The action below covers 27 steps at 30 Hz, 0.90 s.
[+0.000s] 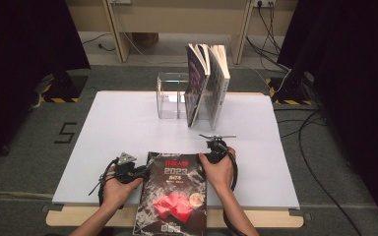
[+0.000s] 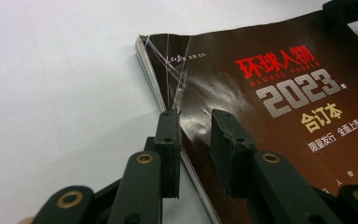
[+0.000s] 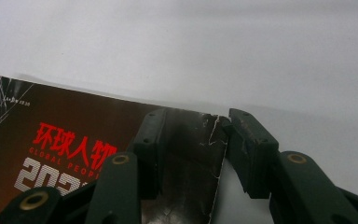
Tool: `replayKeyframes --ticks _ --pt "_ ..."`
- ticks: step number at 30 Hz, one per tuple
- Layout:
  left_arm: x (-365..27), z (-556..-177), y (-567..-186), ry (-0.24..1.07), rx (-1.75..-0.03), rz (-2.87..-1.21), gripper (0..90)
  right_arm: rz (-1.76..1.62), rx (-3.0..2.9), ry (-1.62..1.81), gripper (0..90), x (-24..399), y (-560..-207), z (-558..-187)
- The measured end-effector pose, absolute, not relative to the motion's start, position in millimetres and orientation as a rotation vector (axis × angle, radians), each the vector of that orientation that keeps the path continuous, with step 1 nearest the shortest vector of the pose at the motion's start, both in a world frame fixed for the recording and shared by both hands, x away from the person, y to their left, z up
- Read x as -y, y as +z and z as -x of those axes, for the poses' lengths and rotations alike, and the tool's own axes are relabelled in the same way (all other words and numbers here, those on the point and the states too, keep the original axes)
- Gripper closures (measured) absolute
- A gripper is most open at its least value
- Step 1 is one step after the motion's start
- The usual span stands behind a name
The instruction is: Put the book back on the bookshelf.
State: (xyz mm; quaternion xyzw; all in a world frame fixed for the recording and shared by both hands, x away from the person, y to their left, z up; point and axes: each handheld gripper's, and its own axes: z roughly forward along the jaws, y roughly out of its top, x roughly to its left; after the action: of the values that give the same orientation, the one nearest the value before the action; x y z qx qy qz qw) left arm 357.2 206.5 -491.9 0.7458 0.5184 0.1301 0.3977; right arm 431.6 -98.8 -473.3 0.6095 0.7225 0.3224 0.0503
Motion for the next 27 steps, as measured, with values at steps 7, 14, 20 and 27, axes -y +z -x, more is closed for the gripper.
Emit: replayKeyframes --ticks 7,14,20,27 --pt "-205.9 -356.9 -492.1 0.336 -1.311 -1.889 72.2 -1.870 -2.185 0.992 59.1 99.0 -474.1 -431.1" --pt "-205.4 -356.7 -492.1 0.338 -1.318 -1.887 72.3 -1.900 -2.157 1.029 60.2 100.5 -474.7 -429.9" --pt "-205.2 -356.4 -492.0 0.341 -1.318 -1.893 72.3 -1.926 -2.143 1.143 60.7 104.6 -467.4 -428.2" --pt "-205.7 -355.6 -492.9 0.341 -1.322 -1.888 72.3 -1.907 -2.179 1.184 63.9 101.8 -456.0 -426.2"
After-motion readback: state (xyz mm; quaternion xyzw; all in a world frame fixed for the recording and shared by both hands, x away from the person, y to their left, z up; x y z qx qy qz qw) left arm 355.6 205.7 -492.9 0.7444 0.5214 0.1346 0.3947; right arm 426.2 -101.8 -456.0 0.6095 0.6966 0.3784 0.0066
